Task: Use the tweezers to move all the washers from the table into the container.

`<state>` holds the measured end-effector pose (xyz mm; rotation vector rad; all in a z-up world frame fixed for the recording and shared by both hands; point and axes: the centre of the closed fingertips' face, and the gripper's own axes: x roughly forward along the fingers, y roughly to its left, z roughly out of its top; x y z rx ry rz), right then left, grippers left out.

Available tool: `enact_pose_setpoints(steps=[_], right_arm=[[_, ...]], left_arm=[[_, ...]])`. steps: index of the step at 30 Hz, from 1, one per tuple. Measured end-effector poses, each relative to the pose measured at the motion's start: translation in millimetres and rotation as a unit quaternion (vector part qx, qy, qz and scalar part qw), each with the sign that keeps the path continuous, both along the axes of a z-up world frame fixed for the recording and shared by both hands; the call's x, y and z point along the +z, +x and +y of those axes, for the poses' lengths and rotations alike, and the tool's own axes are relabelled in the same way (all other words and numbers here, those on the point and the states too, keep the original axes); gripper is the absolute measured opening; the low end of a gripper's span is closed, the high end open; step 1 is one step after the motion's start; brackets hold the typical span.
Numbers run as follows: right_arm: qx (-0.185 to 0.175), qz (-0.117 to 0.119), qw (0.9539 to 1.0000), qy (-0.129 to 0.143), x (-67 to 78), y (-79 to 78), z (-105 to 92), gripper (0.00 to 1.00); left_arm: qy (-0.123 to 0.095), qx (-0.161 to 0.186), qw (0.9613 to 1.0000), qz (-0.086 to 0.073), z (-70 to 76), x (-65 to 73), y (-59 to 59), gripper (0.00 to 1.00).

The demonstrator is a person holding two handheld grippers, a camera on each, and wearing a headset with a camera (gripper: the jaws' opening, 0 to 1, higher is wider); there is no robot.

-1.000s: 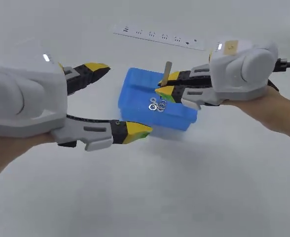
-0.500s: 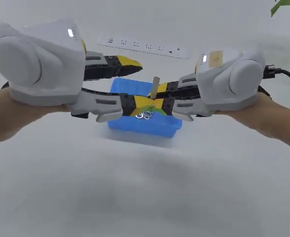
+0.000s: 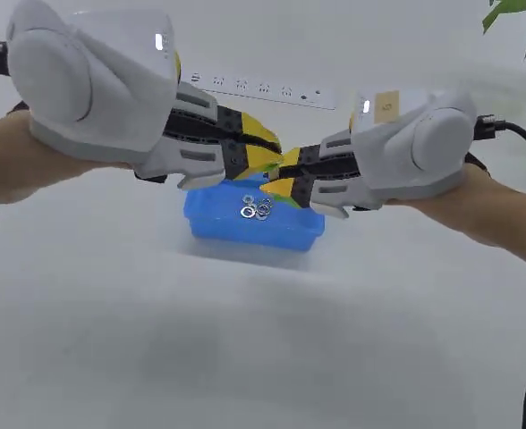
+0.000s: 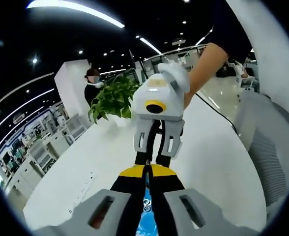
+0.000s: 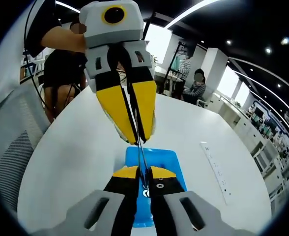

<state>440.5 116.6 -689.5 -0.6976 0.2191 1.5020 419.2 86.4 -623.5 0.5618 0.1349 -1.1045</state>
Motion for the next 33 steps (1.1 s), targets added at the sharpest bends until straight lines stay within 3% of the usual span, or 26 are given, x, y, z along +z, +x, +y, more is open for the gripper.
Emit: enact_pose_setpoints(steps=[6,12,17,22,25,29,31,33], right_arm=[[0.023,-0.015,0.9995,-0.017,1.4,-8.7,-0.6,0.08],[0.055,-0.025,0.9977,-0.029,5.8,-26.0,-5.3,0.08],[0.06,-0.022,0.9972,-0.039,7.5,-33.9,-14.7,0.08],[0.062,-0.015,0.9969,-0.046,8.8,-42.8,-20.0,0.08],[0.064,-0.014,0.9967,-0.048,9.2,-47.6,-22.2,0.08],[0.07,-0.01,0.9961,-0.053,7.6,-54.2,-22.5,0.08],[0.071,-0.003,0.996,-0.055,4.2,-56.4,-21.5,0.08],[0.074,0.002,0.9952,-0.064,-3.8,-58.5,-21.3,0.08]], left_arm=[[0.005,-0.015,0.9998,0.01,11.2,-0.7,-7.4,0.04],[-0.003,-0.046,0.9986,0.027,14.7,0.8,-24.8,0.04],[0.026,-0.051,0.9976,0.038,20.2,-13.3,-32.5,0.04],[0.034,-0.056,0.9971,0.04,13.8,-17.4,-40.4,0.04],[0.056,-0.058,0.9957,0.046,18.1,-30.0,-40.9,0.04],[0.065,-0.058,0.9946,0.057,20.8,-41.8,-42.8,0.04],[0.091,-0.059,0.9923,0.059,23.3,-52.1,-43.8,0.04],[0.1,-0.061,0.991,0.064,21.6,-60.2,-44.2,0.04]])
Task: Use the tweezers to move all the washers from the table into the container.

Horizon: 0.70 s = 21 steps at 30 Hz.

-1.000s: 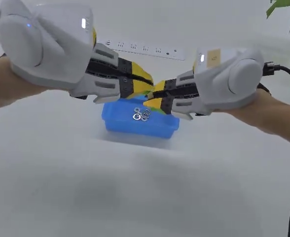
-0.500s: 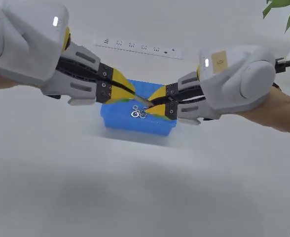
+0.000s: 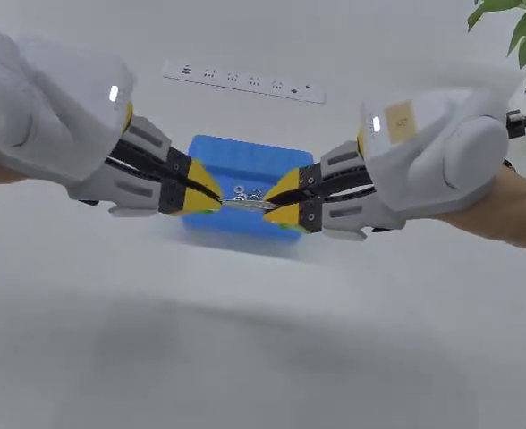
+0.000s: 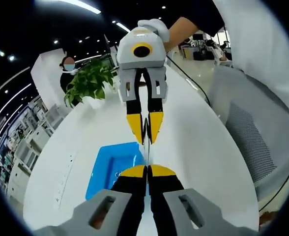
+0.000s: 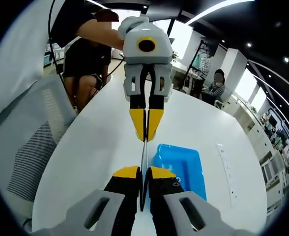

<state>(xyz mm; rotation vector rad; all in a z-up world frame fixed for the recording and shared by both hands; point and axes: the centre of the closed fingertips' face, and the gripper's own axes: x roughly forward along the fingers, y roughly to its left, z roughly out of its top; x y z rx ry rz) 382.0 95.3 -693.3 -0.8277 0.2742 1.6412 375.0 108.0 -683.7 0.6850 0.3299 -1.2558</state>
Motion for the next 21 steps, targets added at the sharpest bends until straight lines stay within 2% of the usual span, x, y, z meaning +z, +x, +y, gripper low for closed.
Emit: enact_pose_setpoints(steps=[6,9,12,14,15,17,18,20,21], right_arm=[[0.002,0.019,0.9997,-0.013,-19.9,-5.5,-2.1,0.08],[-0.001,0.023,0.9995,-0.022,-32.6,-4.3,-2.7,0.08],[-0.002,0.021,0.9993,-0.032,-43.4,-2.3,-3.2,0.08],[-0.009,0.025,0.9989,-0.038,-52.0,-1.3,-2.4,0.08],[-0.011,0.026,0.9988,-0.041,-56.4,-1.3,-2.1,0.08],[-0.014,0.027,0.9983,-0.049,-67.4,-0.5,-2.1,0.08],[-0.014,0.027,0.9981,-0.054,-72.9,-0.1,-2.2,0.08],[-0.018,0.034,0.9976,-0.058,-80.4,0.2,-2.3,0.08],[-0.019,0.038,0.9973,-0.059,-83.2,0.0,-2.6,0.08]], left_arm=[[0.011,0.001,0.9998,0.018,1.9,-19.8,-4.3,0.04],[0.012,0.009,0.9994,0.03,3.0,-32.7,-1.5,0.04],[0.027,0.011,0.999,0.035,3.0,-45.8,1.5,0.04],[0.035,0.014,0.9983,0.044,5.1,-56.8,4.0,0.04],[0.036,0.017,0.9976,0.057,5.9,-64.1,3.9,0.05],[0.043,0.02,0.997,0.061,6.3,-73.6,5.5,0.05],[0.047,0.022,0.9961,0.072,6.6,-79.8,4.8,0.05],[0.053,0.02,0.9953,0.078,6.9,-89.5,4.9,0.05],[0.052,0.023,0.9942,0.091,7.1,-92.9,3.5,0.05]])
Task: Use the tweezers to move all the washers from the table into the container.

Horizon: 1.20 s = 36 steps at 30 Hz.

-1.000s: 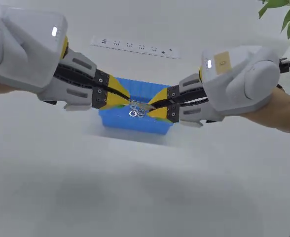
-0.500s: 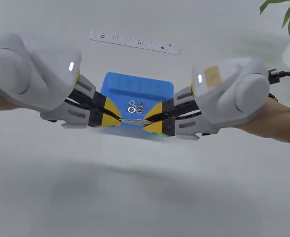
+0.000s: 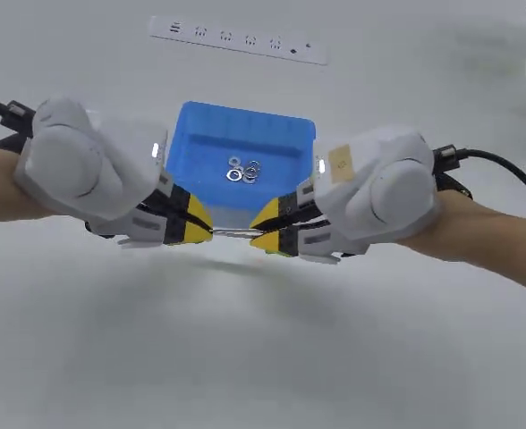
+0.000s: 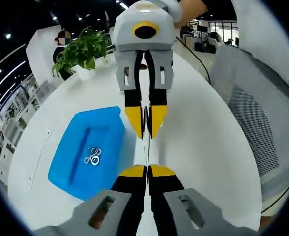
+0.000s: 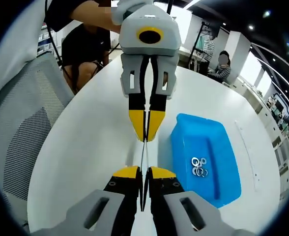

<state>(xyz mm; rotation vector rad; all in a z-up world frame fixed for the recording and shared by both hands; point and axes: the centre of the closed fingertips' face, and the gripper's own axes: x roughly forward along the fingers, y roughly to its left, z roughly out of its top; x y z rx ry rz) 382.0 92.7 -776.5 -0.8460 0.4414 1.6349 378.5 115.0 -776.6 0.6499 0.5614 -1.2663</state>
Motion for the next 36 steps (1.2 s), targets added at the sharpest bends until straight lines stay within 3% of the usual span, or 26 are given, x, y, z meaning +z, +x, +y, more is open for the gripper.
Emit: enact_pose_setpoints(steps=[18,26,29,34,36], right_arm=[[-0.024,0.026,0.999,-0.028,-21.4,2.5,-1.7,0.09],[-0.033,0.022,0.9985,-0.038,-27.5,3.7,-4.8,0.1],[-0.027,0.018,0.9979,-0.055,-33.4,1.6,-9.5,0.11],[-0.062,0.053,0.9957,-0.043,-33.3,4.6,-8.8,0.13],[-0.075,0.049,0.9953,-0.038,-32.4,9.0,-10.0,0.2]], left_arm=[[0.009,0.018,0.9985,0.05,-2.5,-22.8,0.8,0.05],[0.0,0.041,0.9969,0.067,-3.7,-23.0,3.2,0.06],[-0.005,0.048,0.9957,0.08,-5.3,-23.7,1.0,0.07],[-0.004,0.059,0.9947,0.083,-4.6,-23.4,1.4,0.13],[-0.005,0.067,0.9945,0.081,-2.7,-20.5,2.5,0.17]])
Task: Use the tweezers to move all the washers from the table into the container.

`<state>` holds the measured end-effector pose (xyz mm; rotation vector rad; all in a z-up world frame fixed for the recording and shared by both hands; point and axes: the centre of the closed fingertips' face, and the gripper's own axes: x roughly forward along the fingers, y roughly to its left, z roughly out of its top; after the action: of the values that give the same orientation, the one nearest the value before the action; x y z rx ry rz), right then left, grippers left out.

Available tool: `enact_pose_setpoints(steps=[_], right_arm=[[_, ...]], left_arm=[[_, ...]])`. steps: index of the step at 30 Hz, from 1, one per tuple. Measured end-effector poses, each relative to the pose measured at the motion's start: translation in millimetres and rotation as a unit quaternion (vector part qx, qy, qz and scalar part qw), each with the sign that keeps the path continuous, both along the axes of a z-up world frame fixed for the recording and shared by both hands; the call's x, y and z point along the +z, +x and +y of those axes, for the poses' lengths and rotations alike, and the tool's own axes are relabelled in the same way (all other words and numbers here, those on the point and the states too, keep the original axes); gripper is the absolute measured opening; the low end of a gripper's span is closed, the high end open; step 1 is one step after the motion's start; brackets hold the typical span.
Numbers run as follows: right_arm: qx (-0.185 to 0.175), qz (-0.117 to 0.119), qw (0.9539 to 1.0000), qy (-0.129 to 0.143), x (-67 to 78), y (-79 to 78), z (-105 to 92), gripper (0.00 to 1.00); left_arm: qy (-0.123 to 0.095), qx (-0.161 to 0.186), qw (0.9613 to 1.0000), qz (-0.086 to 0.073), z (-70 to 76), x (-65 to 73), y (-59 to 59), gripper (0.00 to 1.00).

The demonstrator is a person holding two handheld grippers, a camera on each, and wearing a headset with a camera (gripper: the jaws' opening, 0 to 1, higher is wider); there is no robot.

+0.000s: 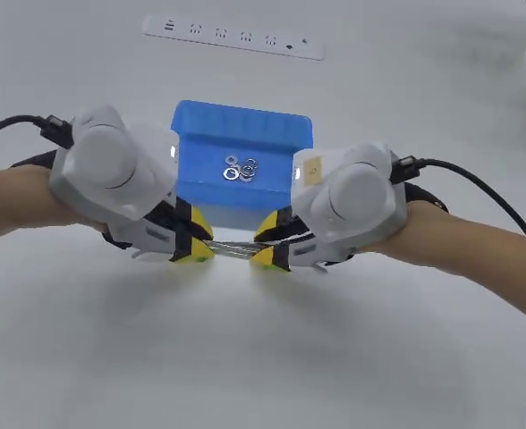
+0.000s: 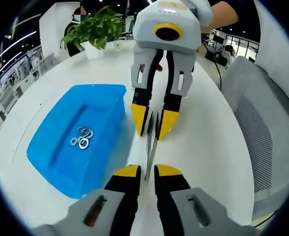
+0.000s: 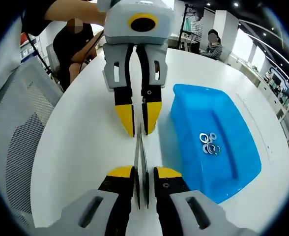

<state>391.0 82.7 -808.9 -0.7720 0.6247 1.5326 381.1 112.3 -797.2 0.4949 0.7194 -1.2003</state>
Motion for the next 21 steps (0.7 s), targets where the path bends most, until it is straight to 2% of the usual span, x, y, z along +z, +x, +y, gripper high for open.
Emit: enact_pose_setpoints(steps=[1,2,4,5,6,9,11,13,14,15,16,17,18,20,21], right_arm=[[-0.002,-0.002,1.0,0.0,0.3,0.5,-1.5,0.23],[-0.003,-0.004,1.0,0.0,0.4,0.3,-4.1,0.25],[-0.01,-0.015,0.9998,0.007,4.2,1.0,-8.1,0.25],[-0.017,-0.013,0.9997,0.012,6.6,0.4,-9.7,0.25],[-0.039,-0.003,0.9989,0.024,11.3,-0.5,-11.3,0.25],[-0.076,0.006,0.9952,0.06,24.9,-2.1,-16.6,0.26],[-0.108,0.007,0.9907,0.082,34.7,-2.8,-26.1,0.26],[-0.136,0.005,0.9851,0.105,45.3,-3.9,-37.1,0.27],[-0.156,0.004,0.98,0.123,53.2,-4.1,-42.9,0.27],[-0.169,0.005,0.9763,0.135,58.6,-4.4,-47.1,0.27],[-0.186,0.004,0.9714,0.148,65.7,-4.9,-53.6,0.28],[-0.195,0.003,0.9685,0.154,70.3,-5.5,-58.2,0.28],[-0.206,-0.001,0.9651,0.161,74.5,-5.2,-62.6,0.28],[-0.232,-0.004,0.9569,0.174,84.0,-5.4,-73.0,0.28],[-0.248,-0.003,0.9511,0.185,90.1,-6.3,-78.0,0.28]], left_arm=[[-0.001,0.006,1.0,-0.004,1.3,1.6,1.2,0.2],[-0.003,0.019,0.9996,-0.019,4.0,5.5,5.6,0.24],[-0.008,0.031,0.9992,-0.025,8.0,10.5,5.7,0.27],[-0.014,0.045,0.9984,-0.032,11.6,15.2,5.6,0.28],[-0.019,0.056,0.9976,-0.037,14.1,18.2,5.4,0.29],[-0.04,0.1,0.9932,-0.045,25.3,28.5,-4.2,0.35],[-0.046,0.119,0.9906,-0.051,32.5,31.6,-11.7,0.39],[-0.044,0.147,0.986,-0.065,44.1,33.4,-20.1,0.49],[-0.042,0.163,0.9829,-0.074,51.0,34.2,-24.8,0.55],[-0.042,0.178,0.9802,-0.076,55.4,35.1,-28.3,0.59],[-0.049,0.198,0.976,-0.076,60.0,37.0,-32.7,0.61],[-0.054,0.212,0.9727,-0.077,63.3,39.4,-35.9,0.63],[-0.066,0.233,0.9669,-0.081,65.9,44.1,-38.5,0.64],[-0.088,0.257,0.9589,-0.081,65.5,50.5,-42.7,0.66],[-0.105,0.267,0.9548,-0.079,62.5,55.9,-47.2,0.68]])
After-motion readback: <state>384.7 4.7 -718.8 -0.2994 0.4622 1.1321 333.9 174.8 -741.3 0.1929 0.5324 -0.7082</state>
